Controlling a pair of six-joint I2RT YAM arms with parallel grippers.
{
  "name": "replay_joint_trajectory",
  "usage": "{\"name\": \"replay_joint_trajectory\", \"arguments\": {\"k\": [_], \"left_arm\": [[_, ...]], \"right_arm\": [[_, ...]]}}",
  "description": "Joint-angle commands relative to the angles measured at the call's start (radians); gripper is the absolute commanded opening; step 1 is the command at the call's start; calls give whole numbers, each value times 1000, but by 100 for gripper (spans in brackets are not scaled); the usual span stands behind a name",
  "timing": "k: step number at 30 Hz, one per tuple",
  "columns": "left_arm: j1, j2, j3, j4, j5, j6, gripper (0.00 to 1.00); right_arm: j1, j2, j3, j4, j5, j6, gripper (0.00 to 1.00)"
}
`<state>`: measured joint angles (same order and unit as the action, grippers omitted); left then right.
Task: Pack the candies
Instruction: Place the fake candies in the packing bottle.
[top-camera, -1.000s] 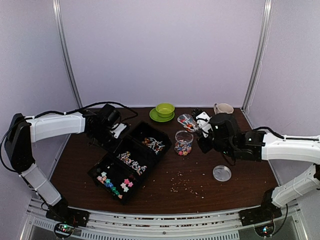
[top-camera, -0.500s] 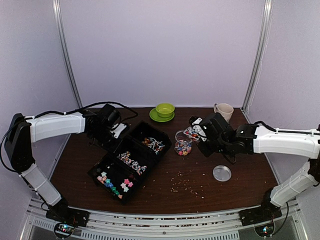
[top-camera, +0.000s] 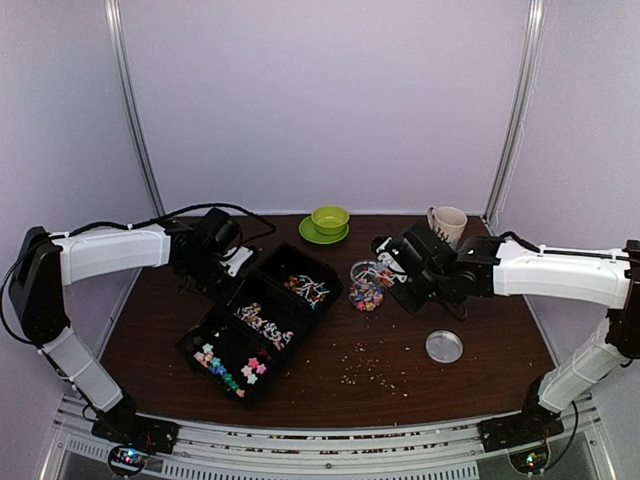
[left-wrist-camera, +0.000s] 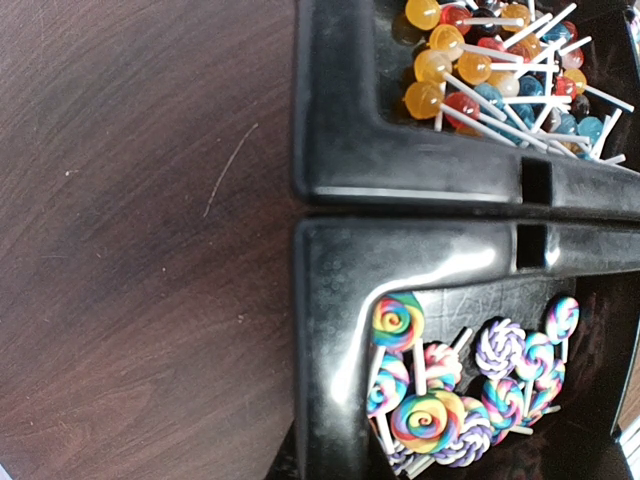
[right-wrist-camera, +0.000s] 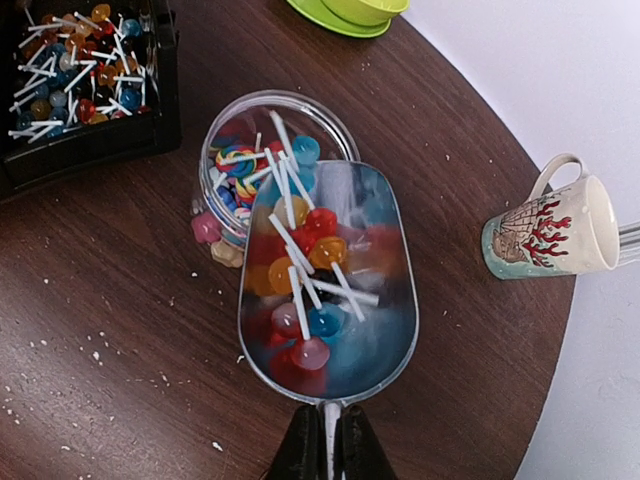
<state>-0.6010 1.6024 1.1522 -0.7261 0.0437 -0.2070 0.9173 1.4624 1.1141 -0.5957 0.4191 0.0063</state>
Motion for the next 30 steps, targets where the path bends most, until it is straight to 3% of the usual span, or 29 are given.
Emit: {"name": "replay_joint_trajectory", "arguments": {"k": [1, 30], "left_arm": [[12, -40, 34, 84, 44, -19, 0], [12, -36, 37, 84, 45, -20, 0]], "right_arm": [[-7, 23, 37, -63, 10, 0, 0], [-5, 65, 198, -325, -38, -12, 0]]}}
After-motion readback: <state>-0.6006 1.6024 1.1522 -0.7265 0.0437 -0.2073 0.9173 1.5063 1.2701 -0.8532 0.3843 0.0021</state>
